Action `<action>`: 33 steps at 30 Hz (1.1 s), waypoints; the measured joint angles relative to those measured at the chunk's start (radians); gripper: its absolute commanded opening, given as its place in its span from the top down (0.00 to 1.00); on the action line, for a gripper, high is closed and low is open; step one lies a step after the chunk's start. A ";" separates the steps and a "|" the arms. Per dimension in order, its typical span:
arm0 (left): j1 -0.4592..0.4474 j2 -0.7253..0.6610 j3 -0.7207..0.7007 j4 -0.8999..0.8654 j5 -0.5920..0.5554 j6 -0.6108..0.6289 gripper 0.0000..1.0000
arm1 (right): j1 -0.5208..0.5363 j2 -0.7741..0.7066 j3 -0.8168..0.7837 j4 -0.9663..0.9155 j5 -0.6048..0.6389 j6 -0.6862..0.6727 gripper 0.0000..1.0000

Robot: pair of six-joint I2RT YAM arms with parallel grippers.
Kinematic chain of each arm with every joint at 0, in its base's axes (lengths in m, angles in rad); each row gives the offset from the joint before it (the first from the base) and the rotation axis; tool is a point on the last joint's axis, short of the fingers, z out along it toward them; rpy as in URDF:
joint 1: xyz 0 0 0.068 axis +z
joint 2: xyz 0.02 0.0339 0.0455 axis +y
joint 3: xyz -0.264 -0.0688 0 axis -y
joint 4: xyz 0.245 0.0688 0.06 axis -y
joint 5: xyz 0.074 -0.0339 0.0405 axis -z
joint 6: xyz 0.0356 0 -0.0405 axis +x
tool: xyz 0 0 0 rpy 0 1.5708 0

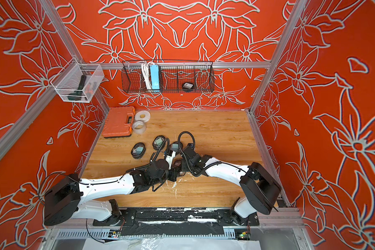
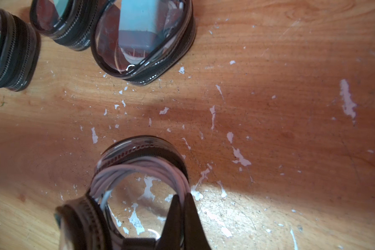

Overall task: Pack away charging kits
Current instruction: Place the charging cable in the storage bag.

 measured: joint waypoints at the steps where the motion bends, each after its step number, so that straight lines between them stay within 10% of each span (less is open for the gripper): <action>1: 0.000 0.000 -0.008 0.015 0.005 -0.001 1.00 | 0.000 0.005 0.005 -0.001 0.000 0.009 1.00; 7: 0.001 -0.001 -0.058 0.082 0.006 -0.017 1.00 | 0.000 0.040 0.022 -0.005 -0.028 0.042 0.98; 26: 0.000 -0.026 -0.074 0.144 -0.012 -0.102 1.00 | 0.000 -0.048 0.014 -0.050 0.035 0.069 0.49; 33: -0.002 0.012 -0.074 0.148 -0.024 -0.102 1.00 | -0.011 -0.212 -0.011 -0.169 0.182 0.053 0.01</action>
